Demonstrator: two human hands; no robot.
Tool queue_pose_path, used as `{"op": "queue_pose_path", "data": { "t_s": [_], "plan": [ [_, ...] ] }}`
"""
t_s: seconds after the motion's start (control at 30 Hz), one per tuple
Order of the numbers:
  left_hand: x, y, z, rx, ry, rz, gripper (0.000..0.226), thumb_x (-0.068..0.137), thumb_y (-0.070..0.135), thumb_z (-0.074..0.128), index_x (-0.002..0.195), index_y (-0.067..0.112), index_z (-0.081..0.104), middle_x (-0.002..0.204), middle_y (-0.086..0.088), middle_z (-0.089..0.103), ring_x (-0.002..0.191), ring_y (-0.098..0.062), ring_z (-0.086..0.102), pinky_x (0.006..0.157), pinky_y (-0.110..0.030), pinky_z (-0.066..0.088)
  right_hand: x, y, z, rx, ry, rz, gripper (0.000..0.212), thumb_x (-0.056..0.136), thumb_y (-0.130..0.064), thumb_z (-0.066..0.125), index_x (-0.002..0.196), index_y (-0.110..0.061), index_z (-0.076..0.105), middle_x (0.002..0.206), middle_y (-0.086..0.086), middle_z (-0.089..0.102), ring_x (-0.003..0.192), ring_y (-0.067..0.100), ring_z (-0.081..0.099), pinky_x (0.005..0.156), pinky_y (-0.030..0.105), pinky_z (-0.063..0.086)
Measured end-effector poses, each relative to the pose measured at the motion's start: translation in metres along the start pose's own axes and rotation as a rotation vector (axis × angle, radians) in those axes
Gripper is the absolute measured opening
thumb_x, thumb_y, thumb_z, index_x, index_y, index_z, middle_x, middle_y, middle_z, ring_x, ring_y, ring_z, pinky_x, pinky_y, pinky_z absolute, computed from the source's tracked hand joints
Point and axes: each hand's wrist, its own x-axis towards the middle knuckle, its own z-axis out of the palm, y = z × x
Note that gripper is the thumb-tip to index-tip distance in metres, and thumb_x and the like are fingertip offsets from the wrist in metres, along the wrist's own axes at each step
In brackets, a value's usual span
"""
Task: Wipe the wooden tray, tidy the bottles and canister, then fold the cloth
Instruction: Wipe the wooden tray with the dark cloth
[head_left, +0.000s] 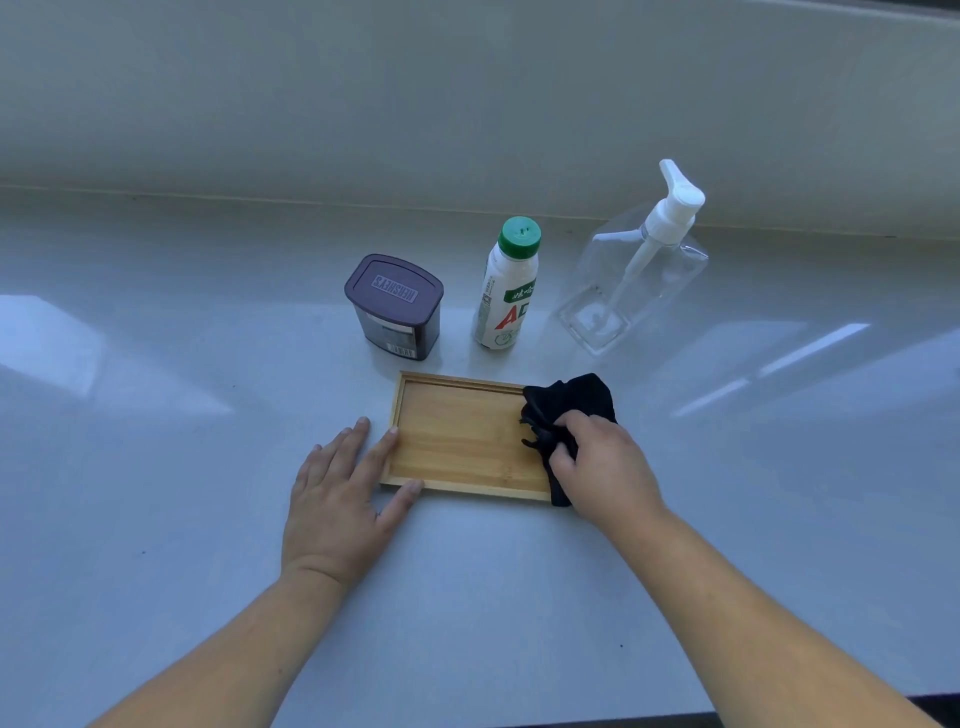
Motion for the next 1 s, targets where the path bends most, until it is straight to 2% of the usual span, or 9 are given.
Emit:
{"op": "queue_pose_path", "data": {
  "t_s": [0.1, 0.17, 0.33, 0.47, 0.63, 0.7, 0.83, 0.9, 1.0],
  "plan": [
    [0.001, -0.002, 0.002, 0.005, 0.012, 0.004, 0.072, 0.091, 0.076, 0.041, 0.15, 0.036, 0.052, 0.162, -0.001, 0.046, 0.149, -0.023, 0.038, 0.126, -0.041, 0.015, 0.021, -0.014, 0.006, 0.05, 0.111, 0.024, 0.036, 0.094, -0.012, 0.056, 0.129, -0.011, 0.067, 0.105, 0.014, 0.068, 0.102, 0.033, 0.06, 0.083, 0.044, 0.052],
    [0.001, -0.004, 0.004, 0.008, 0.013, -0.001, 0.072, 0.092, 0.077, 0.04, 0.151, 0.037, 0.05, 0.162, 0.002, 0.046, 0.149, -0.02, 0.037, 0.126, -0.038, 0.013, 0.04, -0.027, 0.007, 0.078, 0.128, 0.03, 0.038, 0.094, -0.013, 0.056, 0.13, -0.012, 0.067, 0.109, 0.016, 0.067, 0.103, 0.036, 0.06, 0.083, 0.044, 0.053],
    [0.002, -0.006, 0.006, 0.016, 0.014, 0.0, 0.07, 0.094, 0.076, 0.041, 0.152, 0.037, 0.049, 0.161, 0.004, 0.046, 0.149, -0.018, 0.036, 0.125, -0.035, 0.011, 0.052, -0.062, 0.017, 0.03, -0.063, -0.11, 0.037, 0.094, -0.024, 0.057, 0.129, -0.022, 0.067, 0.112, 0.01, 0.067, 0.101, 0.033, 0.062, 0.076, 0.038, 0.054],
    [0.001, -0.006, 0.006, 0.027, -0.001, 0.0, 0.071, 0.093, 0.075, 0.04, 0.153, 0.037, 0.048, 0.163, 0.005, 0.044, 0.15, -0.019, 0.036, 0.127, -0.038, 0.014, 0.023, -0.084, 0.037, -0.019, -0.186, -0.219, 0.04, 0.092, -0.027, 0.055, 0.131, -0.026, 0.066, 0.118, 0.007, 0.067, 0.108, 0.031, 0.06, 0.083, 0.038, 0.052],
    [0.001, -0.004, 0.002, 0.025, -0.015, 0.01, 0.07, 0.092, 0.072, 0.042, 0.154, 0.038, 0.047, 0.163, 0.004, 0.044, 0.15, -0.021, 0.037, 0.126, -0.042, 0.017, -0.001, -0.066, 0.035, 0.069, -0.305, -0.206, 0.037, 0.091, -0.031, 0.055, 0.126, -0.032, 0.067, 0.113, -0.001, 0.067, 0.102, 0.024, 0.061, 0.076, 0.035, 0.053],
    [0.0, -0.004, 0.001, 0.012, -0.013, 0.004, 0.071, 0.092, 0.073, 0.043, 0.153, 0.038, 0.048, 0.163, 0.004, 0.044, 0.15, -0.021, 0.037, 0.127, -0.042, 0.017, 0.0, -0.056, 0.026, 0.048, -0.227, -0.159, 0.033, 0.089, -0.031, 0.057, 0.12, -0.032, 0.07, 0.108, -0.001, 0.07, 0.098, 0.024, 0.064, 0.072, 0.035, 0.054],
    [0.0, -0.003, 0.001, -0.023, 0.006, 0.004, 0.071, 0.09, 0.074, 0.045, 0.151, 0.036, 0.052, 0.162, 0.002, 0.046, 0.149, -0.022, 0.039, 0.127, -0.043, 0.018, 0.006, -0.021, 0.011, 0.052, 0.043, 0.108, 0.034, 0.088, -0.024, 0.059, 0.12, -0.023, 0.07, 0.099, 0.004, 0.07, 0.088, 0.03, 0.064, 0.067, 0.037, 0.052],
    [0.0, -0.002, 0.001, -0.028, 0.014, 0.002, 0.072, 0.09, 0.073, 0.046, 0.15, 0.035, 0.054, 0.161, 0.0, 0.048, 0.148, -0.023, 0.04, 0.127, -0.043, 0.018, 0.006, -0.011, 0.01, 0.065, 0.082, 0.186, 0.034, 0.09, -0.023, 0.057, 0.121, -0.02, 0.068, 0.093, 0.003, 0.066, 0.082, 0.029, 0.061, 0.062, 0.035, 0.048],
    [-0.001, -0.002, 0.001, -0.035, 0.02, 0.003, 0.072, 0.089, 0.074, 0.046, 0.149, 0.034, 0.055, 0.16, -0.001, 0.049, 0.148, -0.024, 0.04, 0.126, -0.042, 0.018, 0.004, -0.019, 0.014, 0.083, 0.113, 0.179, 0.032, 0.091, -0.021, 0.056, 0.121, -0.018, 0.068, 0.1, 0.006, 0.069, 0.09, 0.031, 0.063, 0.07, 0.039, 0.053]
  ]
}}
